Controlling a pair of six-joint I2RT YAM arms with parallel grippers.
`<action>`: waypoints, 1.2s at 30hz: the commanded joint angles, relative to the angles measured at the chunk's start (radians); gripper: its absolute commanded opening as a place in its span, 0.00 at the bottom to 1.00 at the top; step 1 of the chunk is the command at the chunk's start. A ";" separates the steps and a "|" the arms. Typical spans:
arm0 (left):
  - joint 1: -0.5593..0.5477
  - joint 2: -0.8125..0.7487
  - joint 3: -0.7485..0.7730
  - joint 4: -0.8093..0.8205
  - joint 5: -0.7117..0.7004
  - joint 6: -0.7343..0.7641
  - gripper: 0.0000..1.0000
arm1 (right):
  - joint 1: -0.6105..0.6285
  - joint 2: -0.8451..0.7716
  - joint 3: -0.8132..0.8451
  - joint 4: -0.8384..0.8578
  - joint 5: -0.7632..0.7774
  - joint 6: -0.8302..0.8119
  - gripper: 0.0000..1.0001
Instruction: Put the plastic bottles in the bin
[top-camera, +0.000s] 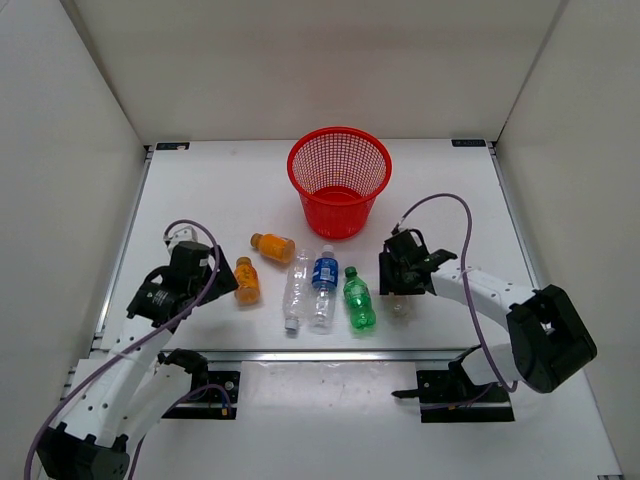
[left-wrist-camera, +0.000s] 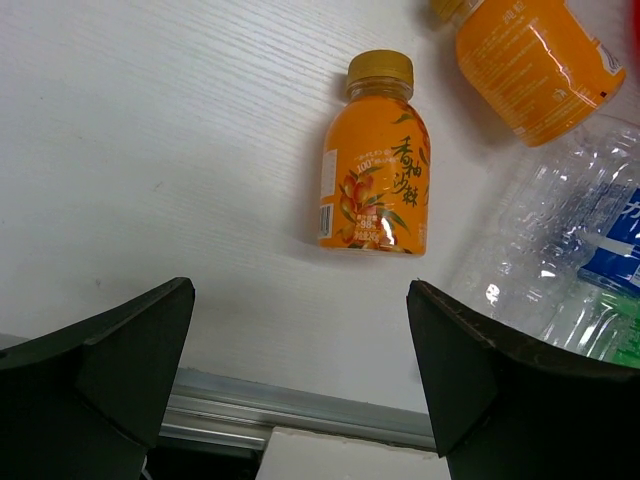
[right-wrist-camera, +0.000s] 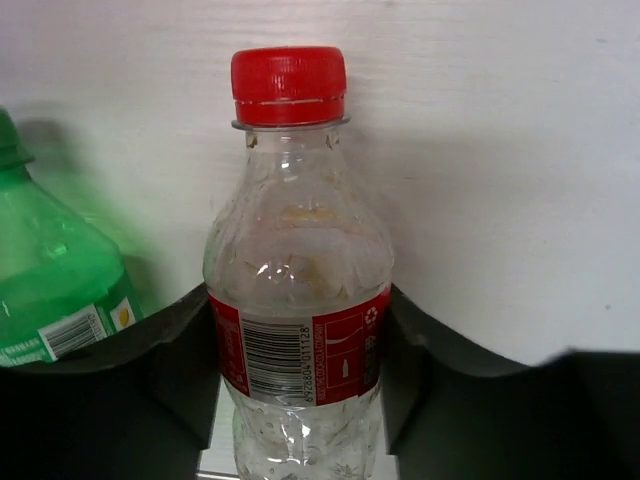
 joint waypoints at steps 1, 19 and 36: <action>0.015 0.022 -0.007 0.035 -0.004 0.001 0.99 | -0.017 -0.007 0.038 0.022 0.051 0.004 0.40; 0.054 0.272 -0.044 0.305 0.095 0.004 0.99 | -0.156 0.284 1.097 -0.061 -0.307 -0.340 0.16; 0.018 0.430 -0.127 0.503 0.172 -0.030 0.99 | -0.092 0.488 1.373 -0.190 -0.291 -0.385 1.00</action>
